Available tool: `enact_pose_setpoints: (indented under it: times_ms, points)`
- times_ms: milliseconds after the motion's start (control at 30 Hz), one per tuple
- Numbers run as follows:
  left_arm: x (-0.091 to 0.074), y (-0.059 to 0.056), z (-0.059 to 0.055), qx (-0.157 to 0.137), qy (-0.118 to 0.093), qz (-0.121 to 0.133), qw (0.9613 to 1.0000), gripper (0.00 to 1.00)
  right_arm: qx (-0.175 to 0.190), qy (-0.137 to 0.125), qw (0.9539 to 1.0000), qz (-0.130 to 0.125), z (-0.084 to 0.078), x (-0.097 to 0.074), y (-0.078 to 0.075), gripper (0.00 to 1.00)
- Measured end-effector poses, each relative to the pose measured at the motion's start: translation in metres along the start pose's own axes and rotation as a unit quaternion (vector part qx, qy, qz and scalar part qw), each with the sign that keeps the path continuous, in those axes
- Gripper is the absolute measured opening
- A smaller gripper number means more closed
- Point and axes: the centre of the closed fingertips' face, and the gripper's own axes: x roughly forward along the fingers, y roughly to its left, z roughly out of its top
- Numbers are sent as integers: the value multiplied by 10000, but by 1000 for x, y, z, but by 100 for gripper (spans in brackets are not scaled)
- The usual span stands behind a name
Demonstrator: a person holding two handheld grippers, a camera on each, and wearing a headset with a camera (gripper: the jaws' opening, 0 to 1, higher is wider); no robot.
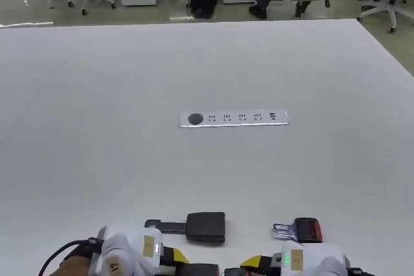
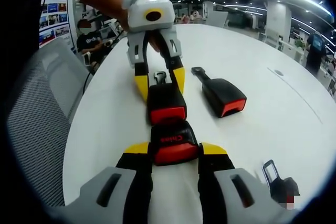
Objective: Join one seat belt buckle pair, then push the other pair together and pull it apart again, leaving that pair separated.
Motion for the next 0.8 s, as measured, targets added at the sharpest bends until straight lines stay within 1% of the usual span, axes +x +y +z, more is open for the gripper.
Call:
enact_pose_setpoints:
  times_ms: [400, 500, 700, 767, 800]
  points:
    - [0, 0, 1, -15, -50, -68, 10000, 31, 12, -74, 10000, 34, 0, 0, -1, 32]
    - [0, 0, 1, 46, -30, -98, 9999, 31, 4, -63, 10000, 49, 0, 0, -2, 32]
    - [1, 0, 1, 24, -57, -99, 9999, 31, 17, -82, 10000, 46, -1, 0, -2, 32]
    - [1, 0, 2, -10, -49, -123, 9999, 31, -27, -58, 10000, 42, -1, 0, -2, 32]
    - [1, 0, 2, 35, -38, -131, 9999, 31, -24, -54, 10000, 41, -1, 0, -2, 32]
